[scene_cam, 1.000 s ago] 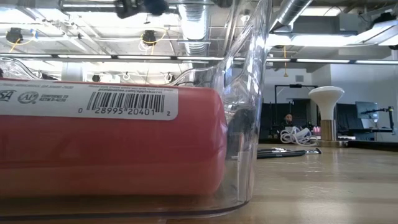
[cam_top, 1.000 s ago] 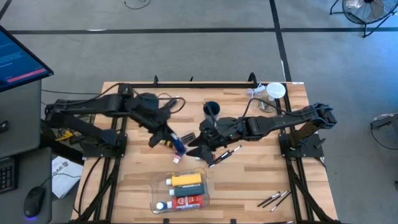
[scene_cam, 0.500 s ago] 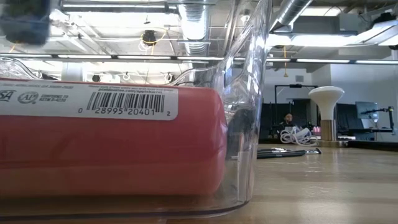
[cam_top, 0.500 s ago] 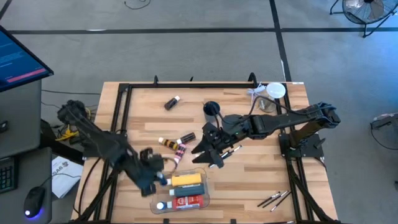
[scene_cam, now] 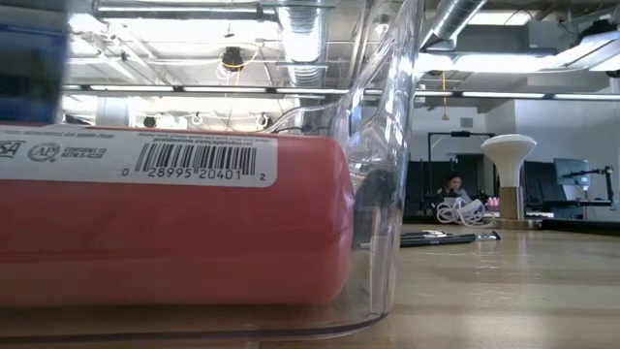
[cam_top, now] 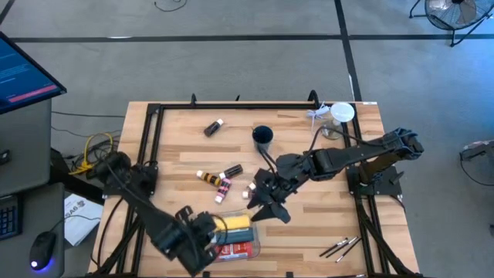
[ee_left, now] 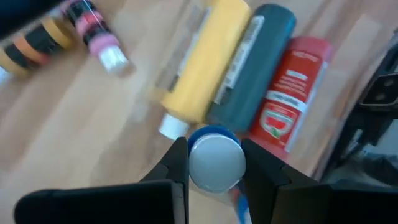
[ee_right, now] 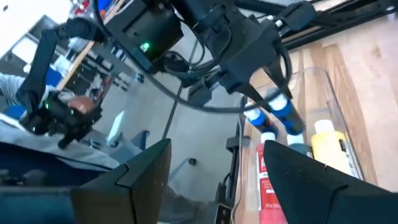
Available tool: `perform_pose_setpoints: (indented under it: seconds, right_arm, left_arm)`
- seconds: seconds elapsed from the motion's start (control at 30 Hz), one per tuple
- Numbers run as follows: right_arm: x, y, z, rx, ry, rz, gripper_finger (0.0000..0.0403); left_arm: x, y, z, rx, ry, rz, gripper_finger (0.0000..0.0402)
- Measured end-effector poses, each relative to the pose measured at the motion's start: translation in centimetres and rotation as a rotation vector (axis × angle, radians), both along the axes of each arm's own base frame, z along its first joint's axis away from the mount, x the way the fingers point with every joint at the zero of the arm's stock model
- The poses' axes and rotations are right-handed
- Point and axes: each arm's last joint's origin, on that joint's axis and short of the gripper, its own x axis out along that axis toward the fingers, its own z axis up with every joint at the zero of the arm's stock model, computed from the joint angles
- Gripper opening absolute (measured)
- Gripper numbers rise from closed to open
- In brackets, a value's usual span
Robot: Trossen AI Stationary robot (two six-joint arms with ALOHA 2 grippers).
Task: Pick & Place Paint Supplies
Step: Put the small blue paint bottle into the transparent bin
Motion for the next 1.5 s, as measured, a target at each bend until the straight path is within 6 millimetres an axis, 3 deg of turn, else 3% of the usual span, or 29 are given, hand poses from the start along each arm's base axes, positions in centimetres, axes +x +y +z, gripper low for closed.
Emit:
perform_pose_setpoints:
  seconds: [0.23, 0.6, 0.77, 1.13, 1.5]
  right_arm:
    - [-0.4, 1.1, -0.2, -0.024, 0.004, 0.041, 0.0249]
    - [-0.5, 1.3, -0.2, -0.032, 0.001, 0.051, 0.0249]
    - [-0.5, 1.3, -0.2, -0.032, 0.001, 0.051, 0.0249]
    - [-0.5, 1.3, -0.2, -0.082, -0.037, 0.073, 0.0249]
    - [-0.5, 1.3, -0.2, -0.091, -0.045, 0.078, 0.0249]
  left_arm:
    - [-1.5, -1.6, -1.3, 0.001, 0.031, 0.123, 0.0066]
    - [-2.6, -1.8, -1.6, 0.010, 0.068, 0.201, 0.0066]
    - [-2.6, -2.2, -2.1, 0.006, 0.067, 0.213, 0.0066]
    - [-1.5, -3.7, -5.4, 0.034, 0.087, 0.187, 0.0066]
    - [-1.3, -4.2, -5.7, 0.000, 0.081, 0.194, 0.0066]
